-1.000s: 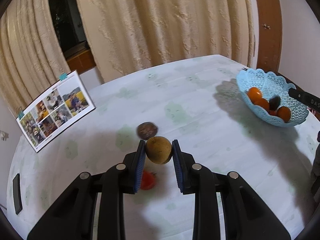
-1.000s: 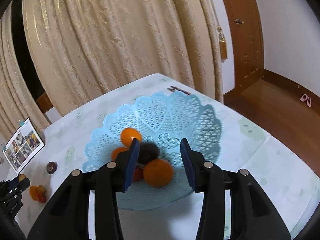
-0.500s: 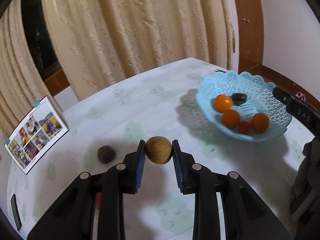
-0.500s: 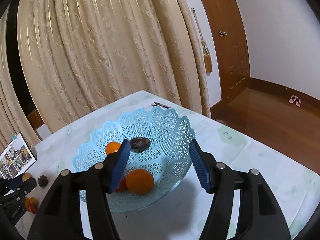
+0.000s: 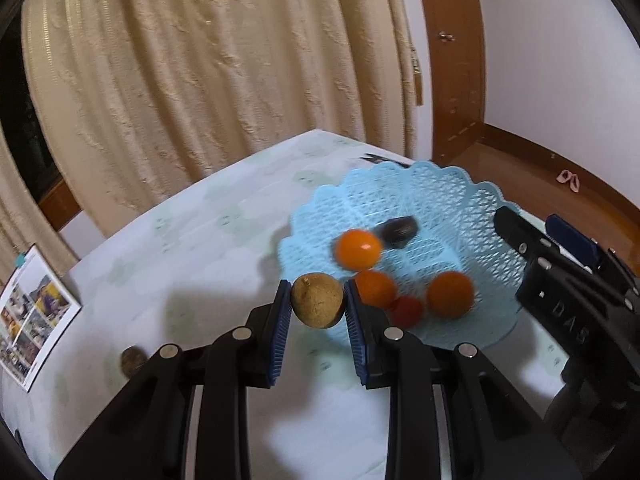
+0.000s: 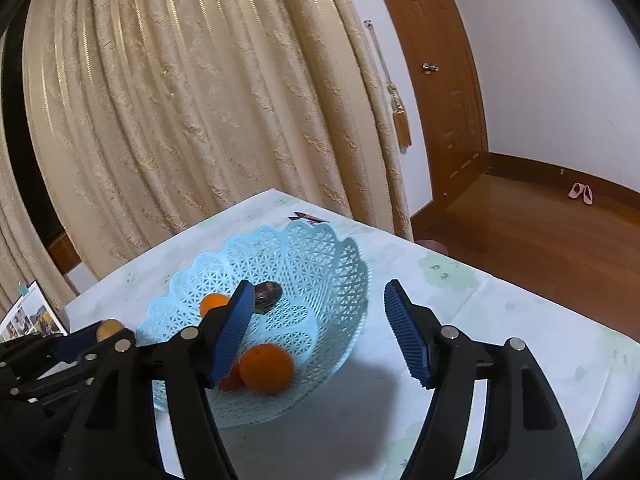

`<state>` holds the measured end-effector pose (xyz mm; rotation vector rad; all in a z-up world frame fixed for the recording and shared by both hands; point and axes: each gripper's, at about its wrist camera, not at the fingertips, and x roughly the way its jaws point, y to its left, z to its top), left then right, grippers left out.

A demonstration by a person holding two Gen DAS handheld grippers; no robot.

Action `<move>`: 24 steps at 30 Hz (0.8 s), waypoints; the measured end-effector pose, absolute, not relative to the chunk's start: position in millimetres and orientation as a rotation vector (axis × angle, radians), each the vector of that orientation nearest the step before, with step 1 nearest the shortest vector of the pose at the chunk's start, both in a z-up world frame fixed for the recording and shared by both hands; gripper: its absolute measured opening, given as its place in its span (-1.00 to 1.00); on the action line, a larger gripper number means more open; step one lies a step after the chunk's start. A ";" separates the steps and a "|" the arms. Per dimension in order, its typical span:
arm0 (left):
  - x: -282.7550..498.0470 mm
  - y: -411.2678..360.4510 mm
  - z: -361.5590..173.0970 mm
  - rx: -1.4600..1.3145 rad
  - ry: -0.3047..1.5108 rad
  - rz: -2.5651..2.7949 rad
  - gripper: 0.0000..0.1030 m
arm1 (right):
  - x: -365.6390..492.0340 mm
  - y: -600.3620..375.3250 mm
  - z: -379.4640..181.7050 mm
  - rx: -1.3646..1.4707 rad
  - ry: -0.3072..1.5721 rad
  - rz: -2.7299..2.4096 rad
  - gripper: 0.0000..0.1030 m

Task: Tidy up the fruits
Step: 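Lower the yellow-brown fruit into the basket and open the left tool while the right tool opens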

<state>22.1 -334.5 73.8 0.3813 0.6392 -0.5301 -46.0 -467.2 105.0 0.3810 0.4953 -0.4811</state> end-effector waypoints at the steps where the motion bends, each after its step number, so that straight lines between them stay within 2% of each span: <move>1: 22.5 -340.0 72.9 0.383 0.641 -0.544 -0.47 | -46.9 -468.3 105.4 0.383 0.491 -0.488 0.34; 9: 17.8 -355.3 72.0 0.369 0.631 -0.606 -0.45 | -49.0 -470.6 108.0 0.382 0.472 -0.519 0.35; 11: 17.7 -355.4 72.7 0.366 0.634 -0.609 -0.18 | -50.2 -471.8 108.4 0.384 0.466 -0.529 0.38; 12: 17.8 -354.1 73.2 0.361 0.629 -0.604 0.19 | -50.9 -472.3 108.7 0.387 0.462 -0.533 0.42; 13: 17.3 -352.7 73.6 0.359 0.619 -0.598 0.29 | -52.1 -473.0 109.1 0.390 0.454 -0.540 0.48; 15: 17.4 -351.2 74.1 0.362 0.614 -0.596 0.30 | -53.9 -473.9 109.6 0.391 0.446 -0.546 0.49; 17: 18.6 -349.5 74.6 0.360 0.620 -0.593 0.40 | -54.3 -474.6 109.4 0.393 0.447 -0.548 0.49; 19: 18.8 -347.6 75.6 0.359 0.616 -0.586 0.59 | -54.5 -474.4 109.5 0.391 0.449 -0.549 0.49; 22: 19.5 -344.8 76.7 0.356 0.617 -0.578 0.71 | -55.3 -474.3 110.2 0.388 0.447 -0.551 0.49; 24: 20.0 -342.3 77.0 0.355 0.616 -0.568 0.72 | -55.0 -474.6 110.6 0.388 0.447 -0.554 0.50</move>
